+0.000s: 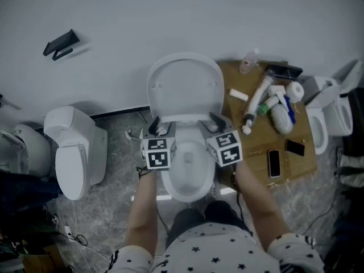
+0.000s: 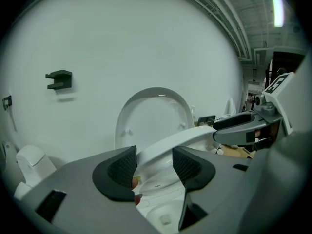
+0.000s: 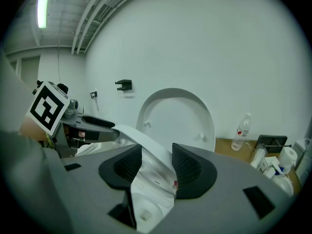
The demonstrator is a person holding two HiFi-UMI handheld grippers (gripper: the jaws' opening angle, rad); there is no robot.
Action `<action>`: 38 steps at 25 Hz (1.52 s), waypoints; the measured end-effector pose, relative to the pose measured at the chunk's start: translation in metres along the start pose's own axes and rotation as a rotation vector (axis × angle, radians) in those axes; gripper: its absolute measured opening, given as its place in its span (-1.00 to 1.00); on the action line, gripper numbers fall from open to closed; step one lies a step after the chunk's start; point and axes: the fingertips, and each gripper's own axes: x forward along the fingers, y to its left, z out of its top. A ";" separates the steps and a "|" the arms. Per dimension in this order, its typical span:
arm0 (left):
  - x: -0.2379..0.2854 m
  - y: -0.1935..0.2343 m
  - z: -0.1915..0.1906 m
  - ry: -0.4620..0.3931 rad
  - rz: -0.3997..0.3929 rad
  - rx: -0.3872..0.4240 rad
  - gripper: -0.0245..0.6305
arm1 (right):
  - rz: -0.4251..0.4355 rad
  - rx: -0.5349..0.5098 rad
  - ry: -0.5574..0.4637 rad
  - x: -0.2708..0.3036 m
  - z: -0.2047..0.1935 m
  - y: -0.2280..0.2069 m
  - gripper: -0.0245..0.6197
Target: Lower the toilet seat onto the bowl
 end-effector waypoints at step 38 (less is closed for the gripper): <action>-0.070 -0.031 -0.078 0.046 -0.050 0.035 -0.26 | -0.051 0.014 0.071 -0.063 -0.068 0.057 -0.33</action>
